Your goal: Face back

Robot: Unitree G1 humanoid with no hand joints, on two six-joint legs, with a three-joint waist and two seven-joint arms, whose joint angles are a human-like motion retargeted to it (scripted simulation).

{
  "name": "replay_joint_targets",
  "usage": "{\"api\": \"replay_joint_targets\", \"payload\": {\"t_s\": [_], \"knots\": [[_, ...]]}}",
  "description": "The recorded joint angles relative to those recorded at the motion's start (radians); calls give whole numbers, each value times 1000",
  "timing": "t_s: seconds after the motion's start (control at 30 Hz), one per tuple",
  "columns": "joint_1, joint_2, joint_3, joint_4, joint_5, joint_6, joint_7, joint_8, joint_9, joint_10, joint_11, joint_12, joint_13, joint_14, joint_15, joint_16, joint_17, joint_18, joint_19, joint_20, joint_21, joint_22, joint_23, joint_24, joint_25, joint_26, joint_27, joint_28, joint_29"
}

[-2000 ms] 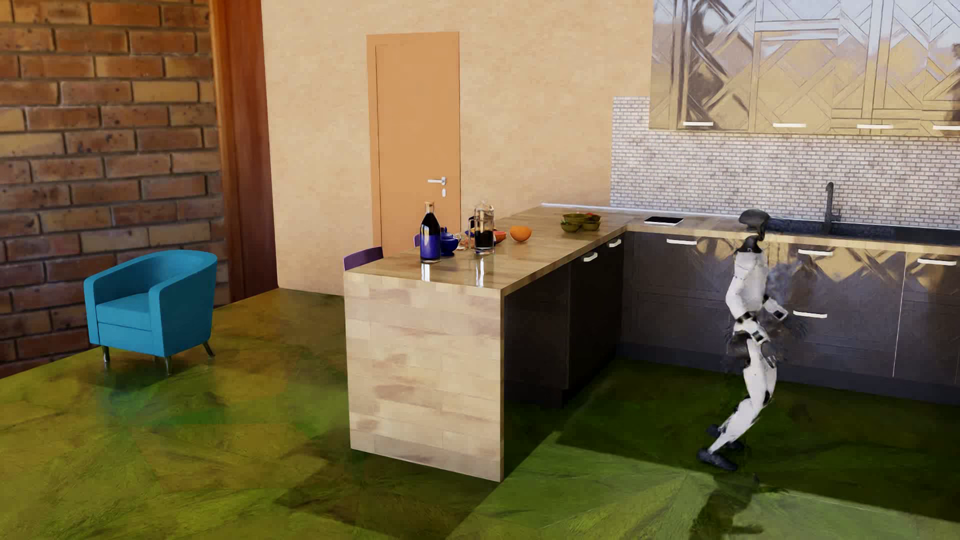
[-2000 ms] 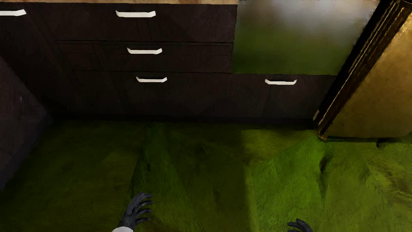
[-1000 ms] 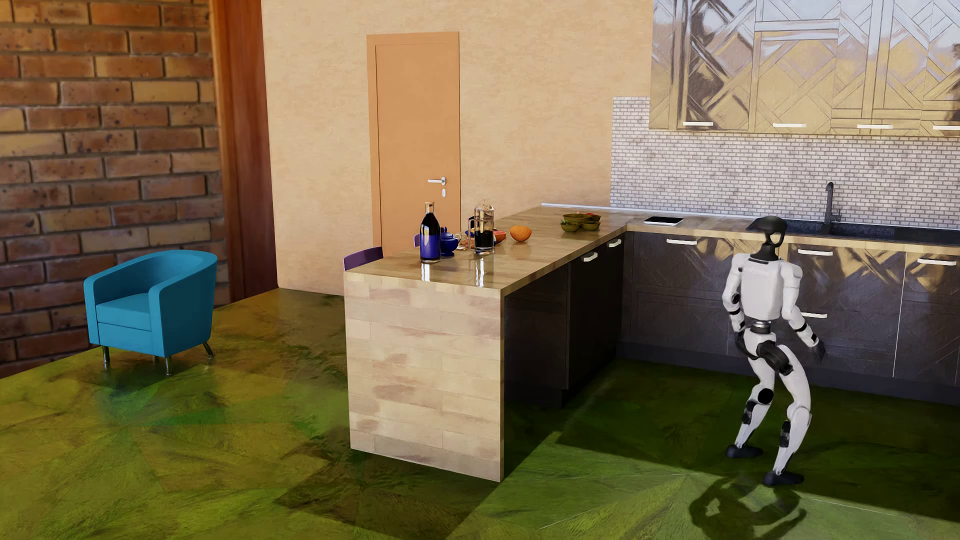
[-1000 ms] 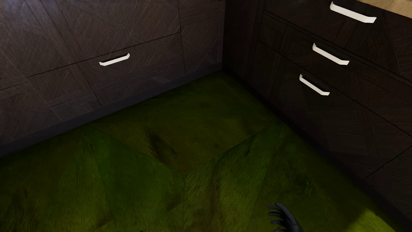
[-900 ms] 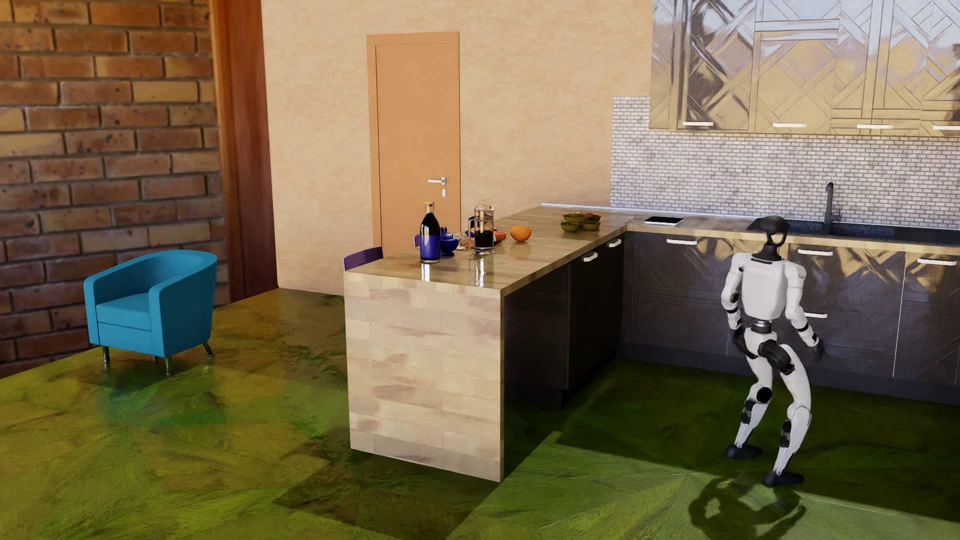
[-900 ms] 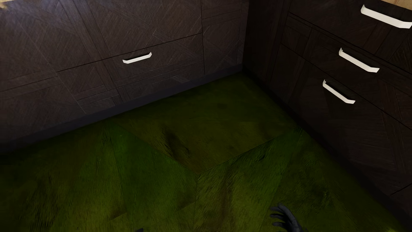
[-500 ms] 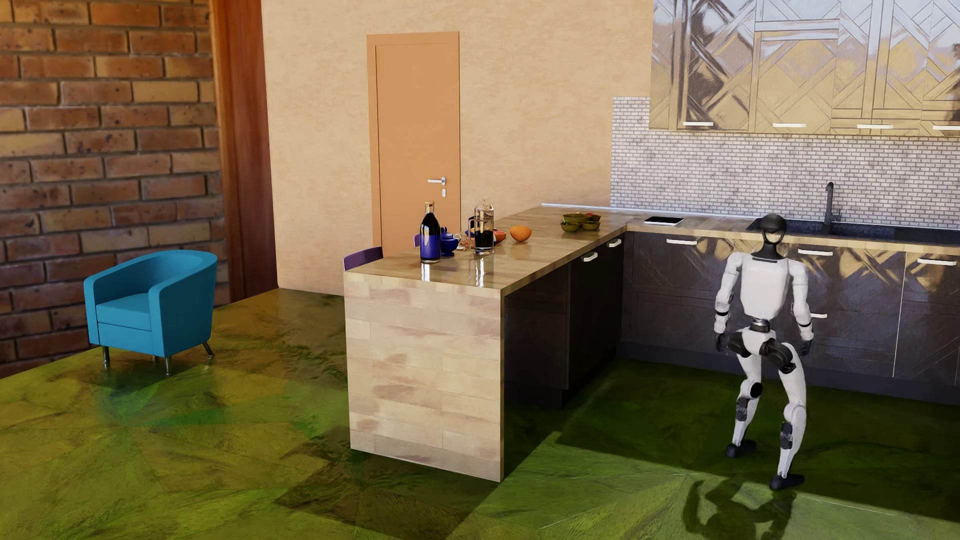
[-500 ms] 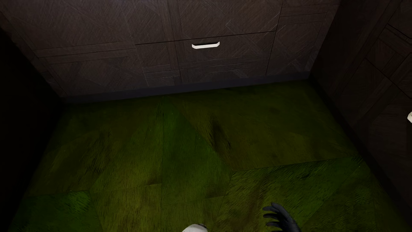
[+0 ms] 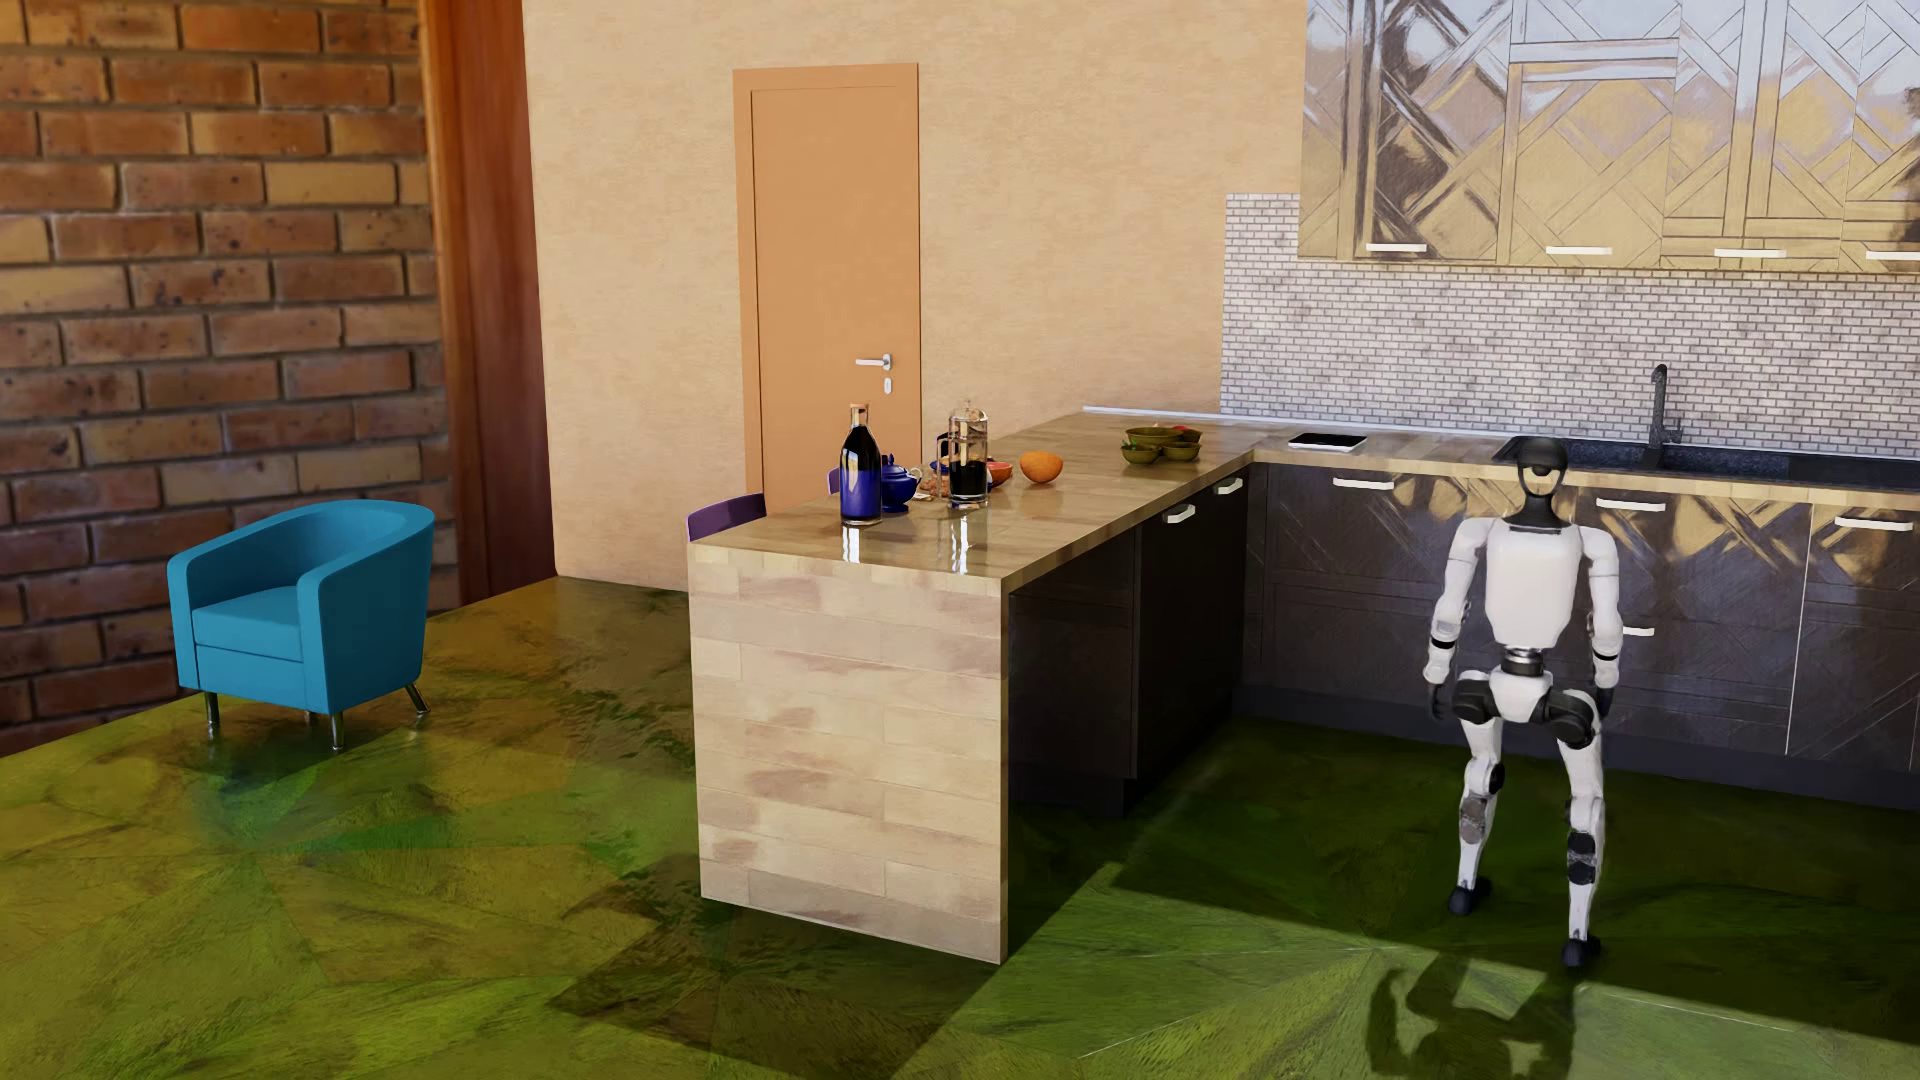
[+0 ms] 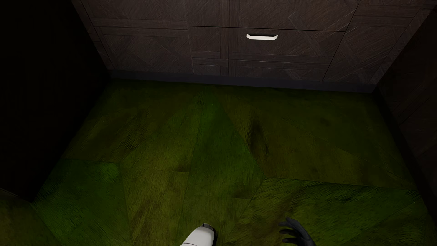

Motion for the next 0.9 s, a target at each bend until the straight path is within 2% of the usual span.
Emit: {"api": "replay_joint_targets", "payload": {"t_s": [0.03,0.07,0.1,0.13,0.17,0.2,0.23,0.27,0.3,0.33,0.37,0.4,0.43,0.47,0.5,0.53,0.57,0.6,0.63,0.67,0.7,0.73,0.77,0.8,0.83,0.87,0.9], "knots": [[-10,23,21,-16,12,-12,1,0,-2,29,-94,19,24,-128,-23,-27,-39,-1,6,41,-20,-2,32,-26,-8,-48,-2,28,10],[-38,56,73,18,6,19,36,-46,-11,170,-125,7,36,-302,-10,-15,-92,50,107,14,-33,-2,75,-38,-2,-76,8,53,24],[-30,72,63,51,-8,35,83,-84,-19,328,-115,-11,2,-391,-20,-5,-78,62,129,12,-46,-1,65,-20,12,-76,32,65,24],[14,76,31,82,-11,48,97,-112,-40,415,-100,-18,-28,-447,-32,7,-52,43,89,16,-25,-12,34,12,31,-59,31,67,15],[85,64,-9,116,-14,63,93,-137,-60,335,-50,-33,-48,-397,-65,31,-43,-83,31,-19,26,4,-10,48,51,-39,4,57,-1],[82,45,-12,85,-26,40,89,-120,-72,300,-14,-53,-37,-292,-66,35,-22,47,32,0,40,15,-12,66,68,-15,-52,30,-23],[78,62,11,58,-21,24,63,-96,-81,280,-46,-53,-1,-273,-60,6,-19,48,74,28,47,-13,-17,65,86,8,-99,4,-41],[91,89,52,27,-41,-7,57,-82,-73,234,-93,-47,6,-242,-65,-9,-17,54,151,11,19,-1,-7,51,99,20,-110,-17,-51],[98,114,77,7,-37,-19,32,-75,-55,203,-124,-20,-6,-216,-53,-16,-7,55,164,20,-6,-16,-12,31,109,31,-96,-28,-57],[104,112,89,-13,-35,-33,9,-63,-31,176,-107,-4,-26,-190,-21,-3,-3,54,137,21,9,2,-21,5,115,23,-81,-19,-64],[99,85,94,-32,-26,-52,-13,-49,-23,139,-78,4,-34,-159,14,14,18,51,87,17,14,50,2,-16,108,8,-82,0,-70],[102,92,91,-49,-13,-63,-37,-32,-8,101,-104,23,-28,-128,14,20,14,48,36,20,20,43,-3,-36,88,11,-69,16,-65],[101,106,80,-70,-4,-76,-48,-17,5,67,-162,36,-29,-106,-30,7,0,50,-13,38,9,40,-5,-56,66,21,-53,28,-53],[83,124,99,-63,-6,-62,-38,-28,3,69,-215,20,6,-161,-17,-9,-29,77,13,39,4,40,29,-69,49,46,-58,49,-37],[67,154,93,-6,-9,-15,33,-67,6,171,-237,6,-4,-286,-10,-18,-50,130,125,35,-1,19,72,-62,36,86,-44,48,-22],[78,141,54,48,-13,24,83,-85,4,234,-177,-5,-26,-346,-39,-6,-38,128,201,14,-14,12,65,-32,23,122,-21,35,-18],[66,75,-9,41,-27,29,87,-66,4,228,-44,-30,-37,-224,-26,36,5,78,230,-11,-3,74,11,9,18,135,-11,13,-25],[60,16,-46,9,-10,11,71,-19,1,202,34,-52,-14,-200,26,50,38,78,216,4,0,65,26,39,22,136,-42,0,-32],[66,-8,-53,-17,18,1,54,2,2,162,9,-68,6,-169,29,23,31,76,190,8,-13,33,42,59,22,121,-54,-2,-30],[76,-23,-51,-46,42,-20,38,-17,1,111,-77,-73,35,-132,-27,-7,15,71,161,11,-29,28,31,59,20,84,-55,0,-21],[91,5,-17,-61,48,-22,24,-22,-1,84,-132,-65,66,-126,20,-25,-16,78,75,14,-24,1,44,57,23,41,-58,27,-14],[90,33,21,-37,47,6,37,-61,-5,140,-166,-75,63,-199,33,-30,-55,138,2,-12,-10,-4,79,42,30,3,-47,32,-11],[94,61,29,11,39,29,88,-90,-2,262,-181,-63,31,-323,35,-24,-53,157,48,-18,-16,-22,76,25,36,-24,-16,14,-13],[124,55,16,58,29,44,91,-116,-17,269,-151,-59,7,-389,15,-2,-48,121,46,-12,-15,0,51,23,45,-40,-6,-10,-23],[142,38,-6,81,12,43,83,-131,-31,215,-107,-56,-28,-316,-13,26,-20,-29,20,-12,-1,35,52,24,49,-47,-10,-27,-44],[136,24,-6,54,-10,22,84,-122,-42,195,-81,-52,-33,-265,-31,22,5,25,39,16,21,31,33,17,52,-37,-28,-35,-68],[142,41,47,43,-18,23,67,-141,-52,166,-110,-63,11,-246,-20,1,7,26,45,0,18,3,21,8,53,-7,-63,-38,-81]]}}
